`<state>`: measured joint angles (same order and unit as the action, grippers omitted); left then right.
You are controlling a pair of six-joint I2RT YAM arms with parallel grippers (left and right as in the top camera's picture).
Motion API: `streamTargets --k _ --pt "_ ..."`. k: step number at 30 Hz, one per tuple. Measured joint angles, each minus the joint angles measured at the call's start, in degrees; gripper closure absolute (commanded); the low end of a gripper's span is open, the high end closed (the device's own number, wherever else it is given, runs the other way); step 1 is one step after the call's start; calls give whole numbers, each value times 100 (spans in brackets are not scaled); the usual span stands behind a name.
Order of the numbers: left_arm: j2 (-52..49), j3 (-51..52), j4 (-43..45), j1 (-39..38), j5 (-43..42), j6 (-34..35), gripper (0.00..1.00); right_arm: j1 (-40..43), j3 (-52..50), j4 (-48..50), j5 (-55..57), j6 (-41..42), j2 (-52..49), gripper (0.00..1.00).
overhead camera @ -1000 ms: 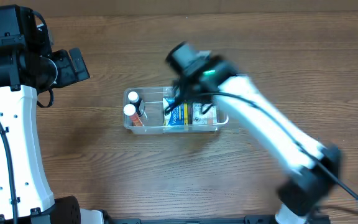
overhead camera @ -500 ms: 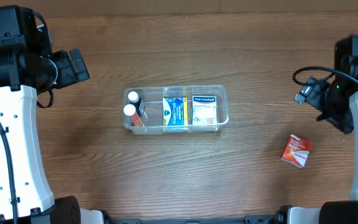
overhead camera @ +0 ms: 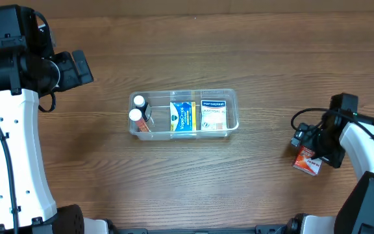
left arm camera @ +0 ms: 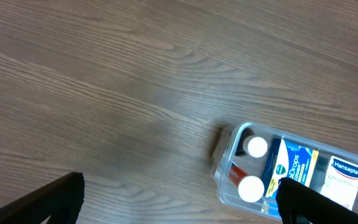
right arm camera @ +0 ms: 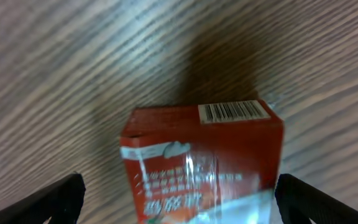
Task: Pack container
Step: 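Grasp the small red box with the right gripper, then place the red box into the container beside the Vicks box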
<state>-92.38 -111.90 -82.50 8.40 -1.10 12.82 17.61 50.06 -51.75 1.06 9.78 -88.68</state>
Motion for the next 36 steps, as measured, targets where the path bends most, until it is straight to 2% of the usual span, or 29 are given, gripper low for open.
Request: streamTargets --k 3,6,8,14,20,22,26,28,31,34,35,36 --pt "-4 0 2 0 2 -2 0 0 -153 227 26 -85 -114 4" --pt "-11 0 0 0 2 -24 0 0 -181 286 48 -120 -173 15" --pt "-26 0 -2 0 2 -72 0 -2 -184 295 48 -129 -175 19" --pt "-42 0 -2 0 2 -87 0 0 -186 293 48 -125 -175 23" --pt "-42 0 -2 0 2 -87 0 0 -164 177 42 -120 -175 36" --pt "-42 0 -9 0 0 -87 0 -2 -24 -74 37 -122 -184 35" --pt "-42 0 -15 0 2 -92 0 -31 772 -743 -72 -90 -186 34" --pt "-42 0 -17 0 2 -101 0 -225 1580 -1202 -136 -79 -149 34" --pt "-42 0 -15 0 2 -101 0 -765 2634 -1574 -297 -79 9 41" --pt "-42 0 -20 0 0 -101 0 -1965 3899 -1836 -402 11 293 41" --pt "-42 0 -22 0 2 -101 0 -2623 4271 -1696 -496 83 348 41" --pt "-44 0 -24 0 2 -101 0 -2999 4339 -1602 -511 136 391 40"
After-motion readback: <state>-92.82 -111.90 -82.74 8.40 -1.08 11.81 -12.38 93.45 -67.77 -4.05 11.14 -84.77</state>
